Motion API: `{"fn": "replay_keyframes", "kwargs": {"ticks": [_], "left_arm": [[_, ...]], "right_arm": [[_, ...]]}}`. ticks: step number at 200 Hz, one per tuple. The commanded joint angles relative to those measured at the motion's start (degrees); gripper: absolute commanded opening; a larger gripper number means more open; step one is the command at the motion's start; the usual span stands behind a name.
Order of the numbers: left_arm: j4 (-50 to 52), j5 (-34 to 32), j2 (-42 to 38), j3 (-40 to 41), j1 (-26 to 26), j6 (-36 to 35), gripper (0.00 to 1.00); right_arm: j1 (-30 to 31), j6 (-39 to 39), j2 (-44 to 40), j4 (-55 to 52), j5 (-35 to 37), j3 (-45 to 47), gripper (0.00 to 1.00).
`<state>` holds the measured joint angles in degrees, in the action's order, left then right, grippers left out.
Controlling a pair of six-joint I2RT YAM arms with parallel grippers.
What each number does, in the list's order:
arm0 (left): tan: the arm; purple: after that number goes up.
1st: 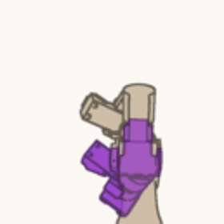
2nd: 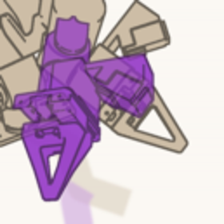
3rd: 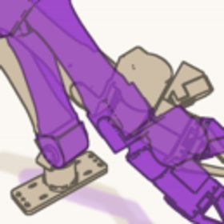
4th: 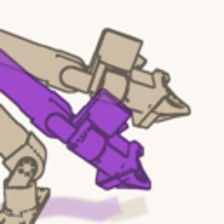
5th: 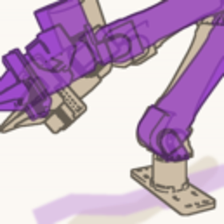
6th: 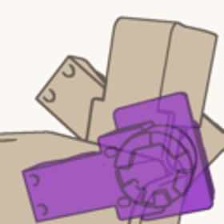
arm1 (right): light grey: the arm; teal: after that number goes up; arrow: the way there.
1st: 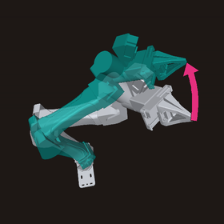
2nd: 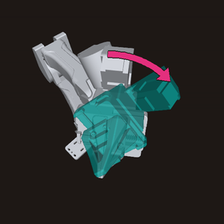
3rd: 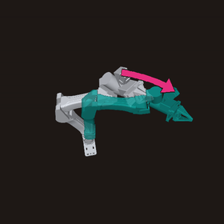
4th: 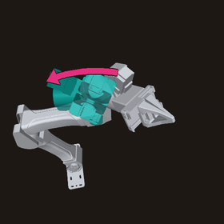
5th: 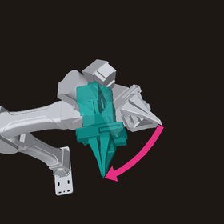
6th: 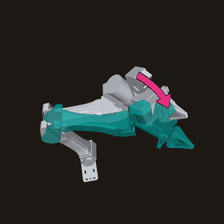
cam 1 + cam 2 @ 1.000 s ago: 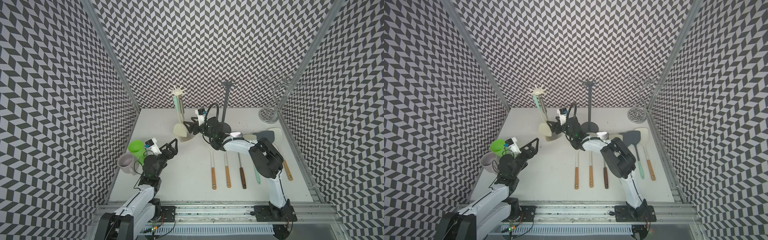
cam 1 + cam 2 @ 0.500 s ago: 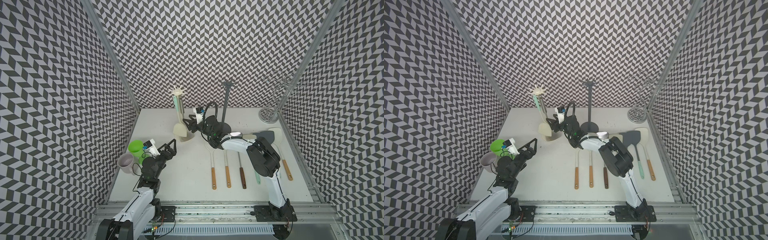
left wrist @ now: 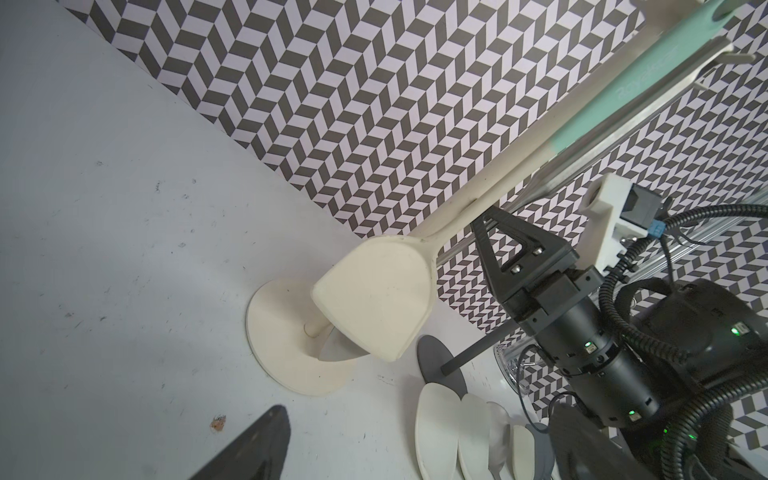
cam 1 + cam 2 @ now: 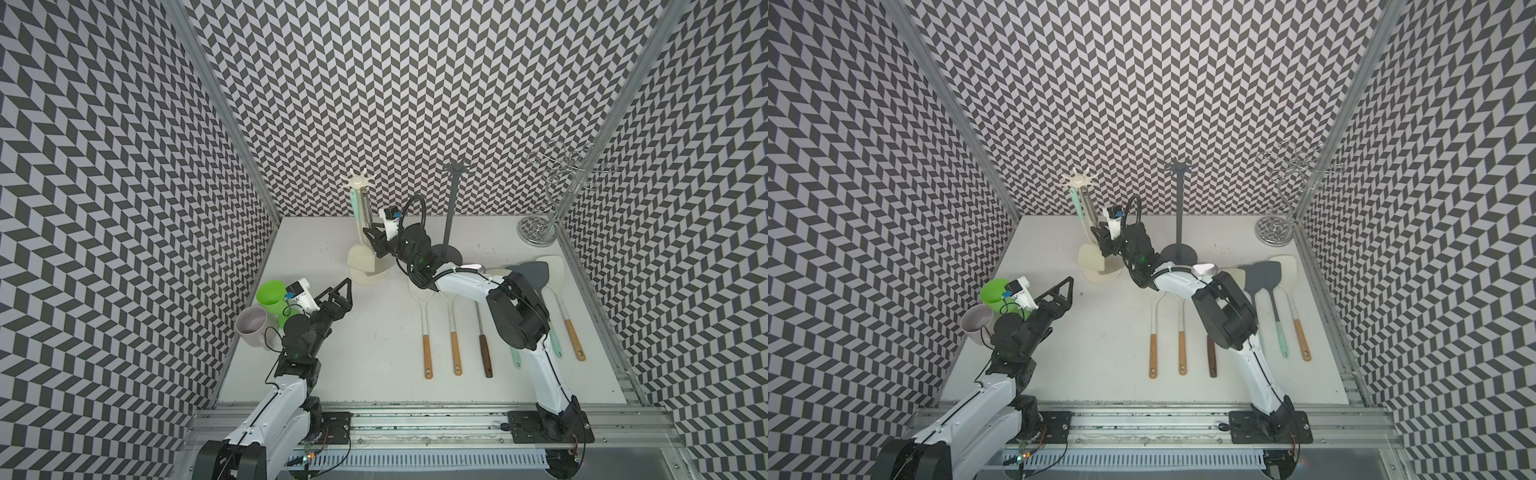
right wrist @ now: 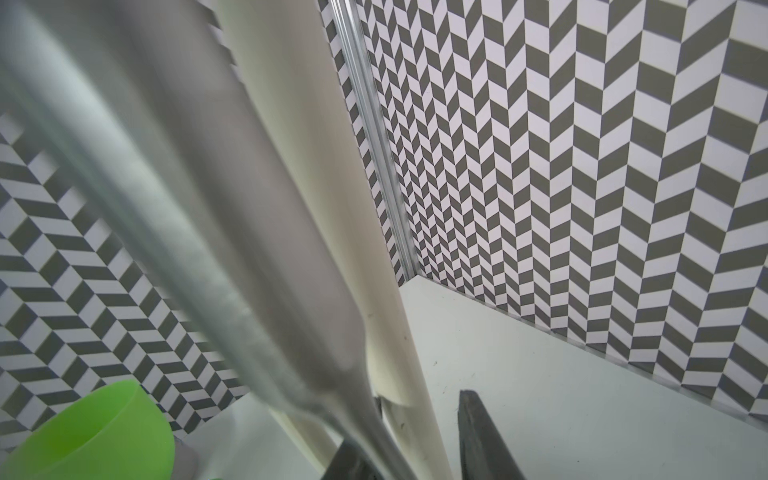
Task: Take the spatula off the kitchen utensil rack
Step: Take off the spatula from the rack.
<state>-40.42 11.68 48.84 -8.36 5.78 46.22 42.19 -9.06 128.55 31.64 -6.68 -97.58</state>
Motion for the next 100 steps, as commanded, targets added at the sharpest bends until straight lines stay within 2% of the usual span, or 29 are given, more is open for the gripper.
{"fn": "replay_keyframes", "kwargs": {"ticks": [1,41,100], "left_arm": [[0.1,0.5,-0.8,0.5,-0.5,0.3,0.99],[1.0,0.5,-3.3,0.7,-0.6,0.5,0.99],[1.9,-1.0,-5.1,1.0,-0.5,-0.5,0.99]], "right_arm": [[0.3,1.4,0.7,0.6,2.0,-1.4,0.21],[2.0,3.2,-1.4,-1.5,5.2,-0.8,0.0],[4.4,3.3,-6.0,-2.6,13.1,2.7,0.0]]}}
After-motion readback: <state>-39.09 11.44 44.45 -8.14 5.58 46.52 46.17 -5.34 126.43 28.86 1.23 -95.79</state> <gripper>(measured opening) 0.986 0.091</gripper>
